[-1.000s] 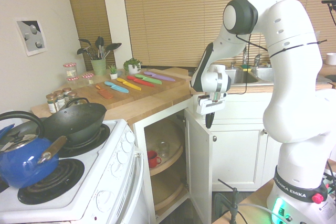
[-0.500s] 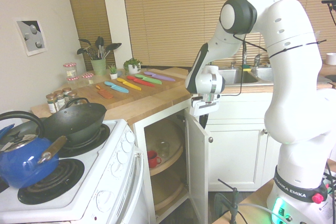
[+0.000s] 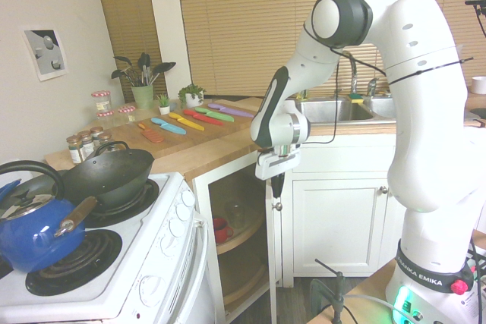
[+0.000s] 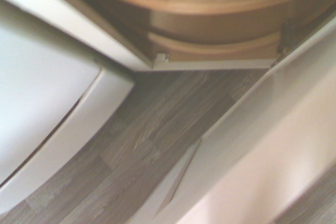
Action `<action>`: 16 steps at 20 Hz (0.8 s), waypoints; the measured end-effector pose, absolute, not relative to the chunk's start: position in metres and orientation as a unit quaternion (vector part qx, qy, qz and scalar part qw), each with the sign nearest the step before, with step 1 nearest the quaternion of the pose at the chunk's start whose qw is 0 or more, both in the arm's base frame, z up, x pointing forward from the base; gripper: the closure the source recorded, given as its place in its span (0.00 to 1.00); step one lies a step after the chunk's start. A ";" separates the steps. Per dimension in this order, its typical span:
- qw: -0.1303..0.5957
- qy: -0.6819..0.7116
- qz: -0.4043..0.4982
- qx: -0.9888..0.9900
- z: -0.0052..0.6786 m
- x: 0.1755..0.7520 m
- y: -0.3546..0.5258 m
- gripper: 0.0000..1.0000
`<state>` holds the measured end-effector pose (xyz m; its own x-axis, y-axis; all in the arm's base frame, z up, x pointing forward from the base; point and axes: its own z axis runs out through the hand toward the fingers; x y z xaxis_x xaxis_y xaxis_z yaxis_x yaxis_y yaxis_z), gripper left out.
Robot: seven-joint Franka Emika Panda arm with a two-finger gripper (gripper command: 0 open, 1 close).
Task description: Close the cabinet
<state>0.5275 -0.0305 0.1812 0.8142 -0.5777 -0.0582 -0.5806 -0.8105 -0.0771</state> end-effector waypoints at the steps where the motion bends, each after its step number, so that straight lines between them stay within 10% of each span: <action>1: 0.042 0.302 0.017 -0.952 0.181 0.528 -0.020 1.00; 16: -0.005 0.282 0.018 -0.959 0.224 0.604 0.112 1.00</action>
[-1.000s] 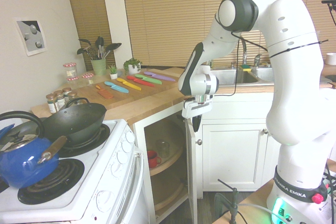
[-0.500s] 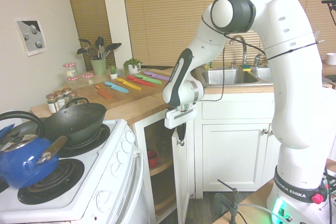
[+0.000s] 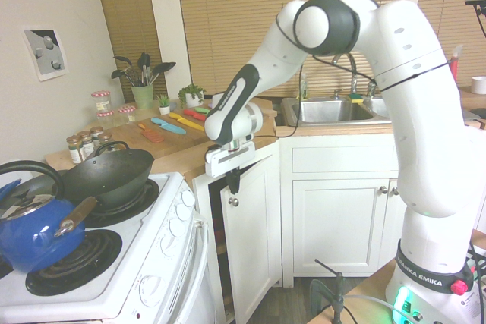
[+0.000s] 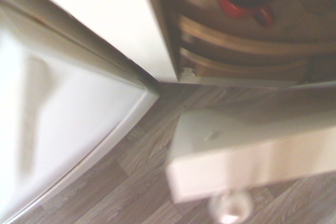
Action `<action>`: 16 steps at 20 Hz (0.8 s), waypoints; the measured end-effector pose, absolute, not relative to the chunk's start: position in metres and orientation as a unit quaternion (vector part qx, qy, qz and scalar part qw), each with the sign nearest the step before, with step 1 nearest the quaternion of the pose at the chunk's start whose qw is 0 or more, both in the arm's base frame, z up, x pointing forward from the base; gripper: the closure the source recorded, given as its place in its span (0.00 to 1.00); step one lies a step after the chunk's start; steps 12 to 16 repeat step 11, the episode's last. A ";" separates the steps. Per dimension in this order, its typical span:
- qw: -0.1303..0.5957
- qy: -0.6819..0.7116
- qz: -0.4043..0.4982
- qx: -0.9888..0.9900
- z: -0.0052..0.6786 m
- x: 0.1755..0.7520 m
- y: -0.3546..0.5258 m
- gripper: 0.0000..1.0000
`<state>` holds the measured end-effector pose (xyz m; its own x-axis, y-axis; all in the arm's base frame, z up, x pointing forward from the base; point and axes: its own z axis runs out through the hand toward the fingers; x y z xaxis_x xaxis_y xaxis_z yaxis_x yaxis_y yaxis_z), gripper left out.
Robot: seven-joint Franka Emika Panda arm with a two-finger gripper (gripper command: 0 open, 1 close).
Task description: Close the cabinet
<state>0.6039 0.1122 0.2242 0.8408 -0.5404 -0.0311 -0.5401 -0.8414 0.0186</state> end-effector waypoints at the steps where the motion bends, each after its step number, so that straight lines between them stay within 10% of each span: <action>1: 0.007 -0.281 -0.020 0.959 0.221 0.611 0.120 1.00; 16: -0.011 -0.290 0.003 0.957 0.262 0.631 0.128 1.00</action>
